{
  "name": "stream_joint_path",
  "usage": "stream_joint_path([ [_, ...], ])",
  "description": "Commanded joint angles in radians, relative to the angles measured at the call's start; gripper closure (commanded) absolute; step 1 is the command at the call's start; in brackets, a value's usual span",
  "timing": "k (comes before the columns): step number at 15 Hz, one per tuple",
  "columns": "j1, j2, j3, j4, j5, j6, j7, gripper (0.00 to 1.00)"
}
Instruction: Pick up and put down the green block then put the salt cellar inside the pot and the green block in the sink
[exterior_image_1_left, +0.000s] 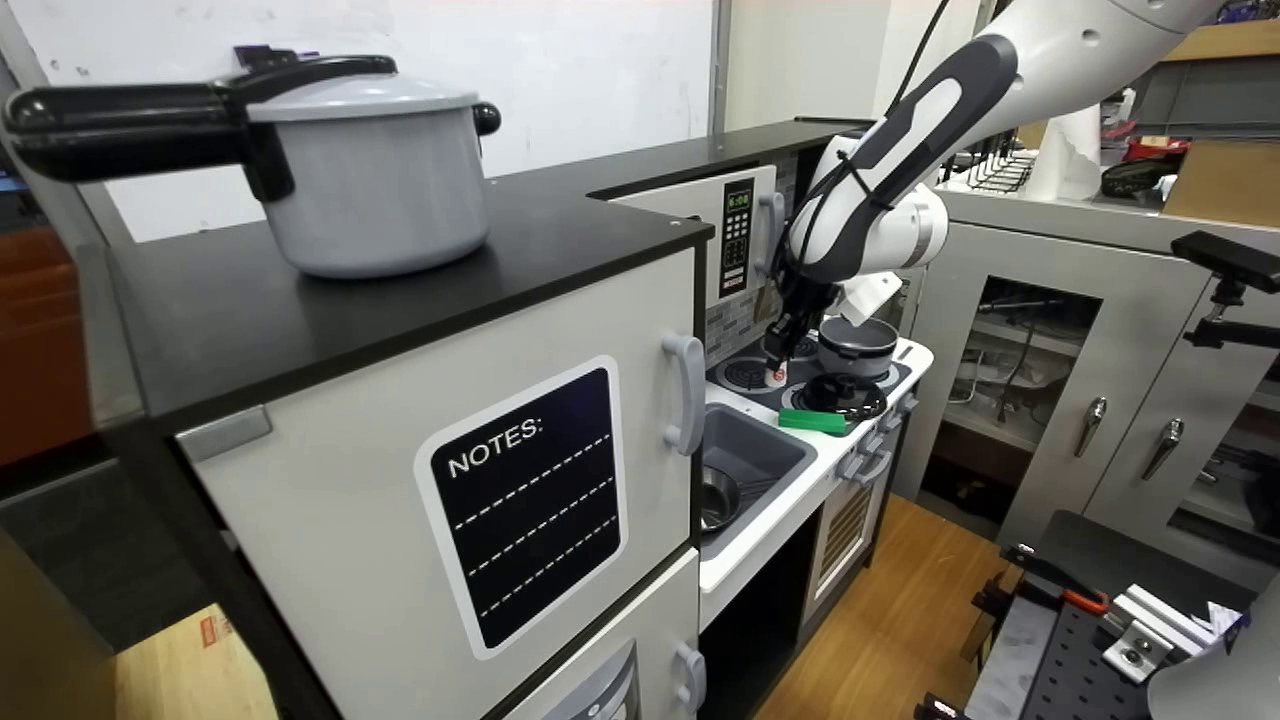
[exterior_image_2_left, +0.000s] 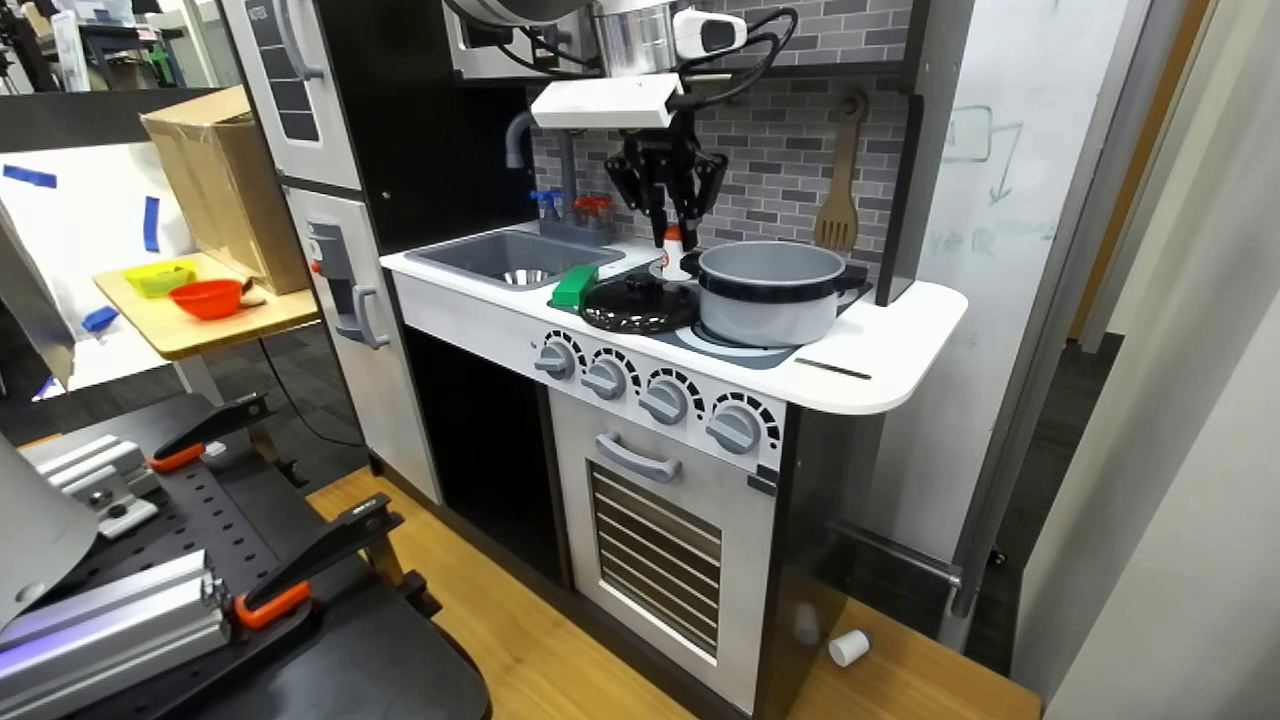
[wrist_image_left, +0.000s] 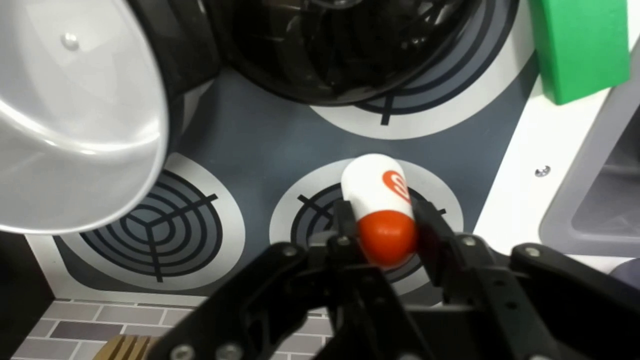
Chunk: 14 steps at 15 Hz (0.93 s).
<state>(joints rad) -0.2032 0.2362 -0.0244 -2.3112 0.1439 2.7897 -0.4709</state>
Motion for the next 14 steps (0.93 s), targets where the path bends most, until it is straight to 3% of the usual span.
stream_joint_path([
  [1, -0.03, -0.018, 0.032, -0.006, 0.033, -0.012, -0.038, 0.9],
  [6, -0.025, -0.1, 0.031, -0.067, 0.031, -0.06, -0.073, 0.92],
  [14, 0.015, -0.27, -0.062, -0.174, -0.043, -0.152, -0.077, 0.92],
])
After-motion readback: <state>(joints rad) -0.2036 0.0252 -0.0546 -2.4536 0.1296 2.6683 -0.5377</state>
